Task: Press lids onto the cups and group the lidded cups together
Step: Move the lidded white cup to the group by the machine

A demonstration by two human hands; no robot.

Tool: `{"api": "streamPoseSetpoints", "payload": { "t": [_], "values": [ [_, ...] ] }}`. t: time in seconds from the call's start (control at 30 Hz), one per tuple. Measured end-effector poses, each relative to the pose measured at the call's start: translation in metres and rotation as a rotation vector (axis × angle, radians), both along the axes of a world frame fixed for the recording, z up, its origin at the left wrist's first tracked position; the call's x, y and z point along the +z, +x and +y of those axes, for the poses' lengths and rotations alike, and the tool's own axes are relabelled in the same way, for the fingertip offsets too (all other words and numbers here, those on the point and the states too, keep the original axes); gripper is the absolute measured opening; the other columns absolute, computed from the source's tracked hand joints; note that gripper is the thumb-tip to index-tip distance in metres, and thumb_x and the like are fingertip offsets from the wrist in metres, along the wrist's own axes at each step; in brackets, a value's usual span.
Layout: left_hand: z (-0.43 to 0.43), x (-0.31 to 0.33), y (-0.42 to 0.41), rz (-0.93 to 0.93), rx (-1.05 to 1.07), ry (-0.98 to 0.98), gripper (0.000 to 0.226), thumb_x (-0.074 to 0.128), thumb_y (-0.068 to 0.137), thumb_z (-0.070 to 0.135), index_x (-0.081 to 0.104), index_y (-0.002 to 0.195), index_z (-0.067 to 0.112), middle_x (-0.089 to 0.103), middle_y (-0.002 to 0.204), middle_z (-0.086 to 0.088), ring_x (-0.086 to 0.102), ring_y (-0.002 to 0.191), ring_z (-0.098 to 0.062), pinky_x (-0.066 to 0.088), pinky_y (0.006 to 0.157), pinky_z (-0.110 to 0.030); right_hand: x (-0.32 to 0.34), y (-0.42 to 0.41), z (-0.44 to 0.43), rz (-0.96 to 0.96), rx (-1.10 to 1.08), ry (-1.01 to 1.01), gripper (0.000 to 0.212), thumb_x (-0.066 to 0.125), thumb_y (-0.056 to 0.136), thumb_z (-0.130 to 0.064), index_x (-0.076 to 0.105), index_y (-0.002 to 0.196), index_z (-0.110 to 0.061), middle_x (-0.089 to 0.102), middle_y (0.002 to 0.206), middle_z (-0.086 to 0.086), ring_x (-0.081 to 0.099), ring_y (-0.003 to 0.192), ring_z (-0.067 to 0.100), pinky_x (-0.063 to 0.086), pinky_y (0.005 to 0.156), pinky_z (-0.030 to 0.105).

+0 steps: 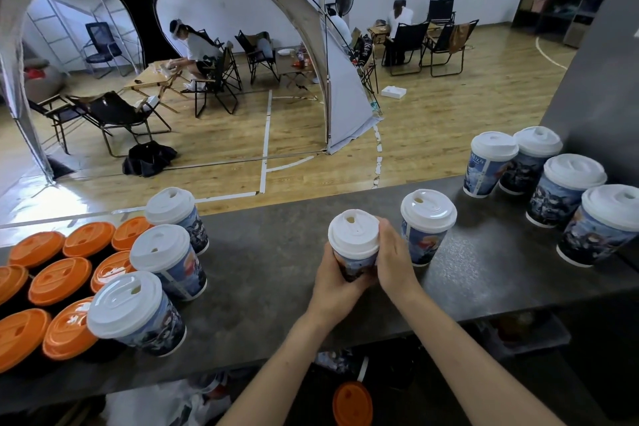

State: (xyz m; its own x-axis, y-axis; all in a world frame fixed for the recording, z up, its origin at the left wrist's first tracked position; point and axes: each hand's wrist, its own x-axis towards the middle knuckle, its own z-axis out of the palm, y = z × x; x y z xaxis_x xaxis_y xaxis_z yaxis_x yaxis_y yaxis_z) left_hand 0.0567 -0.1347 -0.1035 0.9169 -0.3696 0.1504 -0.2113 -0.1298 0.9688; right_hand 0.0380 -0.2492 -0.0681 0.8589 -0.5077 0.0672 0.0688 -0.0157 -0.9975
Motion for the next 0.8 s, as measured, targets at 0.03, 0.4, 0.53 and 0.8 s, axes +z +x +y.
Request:
{"api": "streamPoseSetpoints", "payload": {
  "t": [0.03, 0.4, 0.53, 0.8],
  "values": [
    [0.003, 0.001, 0.003, 0.002, -0.023, 0.020, 0.080, 0.088, 0.077, 0.004, 0.043, 0.131, 0.042, 0.058, 0.134, 0.022, 0.056, 0.123, 0.013, 0.046, 0.100, -0.011, 0.000, 0.001, -0.004, 0.010, 0.016, 0.004, 0.036, 0.031, 0.110, -0.018, 0.065, 0.106, -0.028, 0.069, 0.108, -0.010, 0.062, 0.099, -0.011, 0.045, 0.083, 0.006],
    [-0.011, -0.008, -0.012, -0.041, 0.129, 0.017, 0.075, 0.089, 0.077, 0.016, 0.045, 0.134, 0.035, 0.060, 0.133, 0.020, 0.058, 0.121, 0.010, 0.050, 0.101, -0.020, -0.005, -0.005, 0.012, -0.092, -0.076, 0.008, 0.046, 0.028, 0.100, -0.043, 0.061, 0.114, -0.015, 0.067, 0.111, 0.000, 0.062, 0.108, 0.004, 0.046, 0.094, 0.016],
    [0.004, -0.006, 0.009, -0.027, -0.035, 0.089, 0.081, 0.092, 0.072, 0.014, 0.048, 0.139, 0.029, 0.062, 0.136, 0.014, 0.058, 0.125, 0.005, 0.050, 0.106, -0.023, 0.001, -0.004, 0.000, -0.035, -0.030, -0.018, 0.032, 0.030, 0.111, -0.020, 0.062, 0.112, -0.016, 0.068, 0.107, -0.005, 0.061, 0.100, -0.004, 0.045, 0.083, 0.005],
    [-0.003, -0.009, -0.002, -0.064, 0.061, 0.124, 0.083, 0.088, 0.074, 0.036, 0.043, 0.144, 0.031, 0.060, 0.140, 0.017, 0.056, 0.128, 0.004, 0.047, 0.102, -0.017, -0.003, -0.001, 0.006, 0.006, 0.005, 0.181, 0.054, 0.031, 0.106, -0.050, 0.069, 0.120, -0.014, 0.073, 0.116, -0.003, 0.065, 0.113, 0.005, 0.049, 0.096, 0.021]
  ]
}}
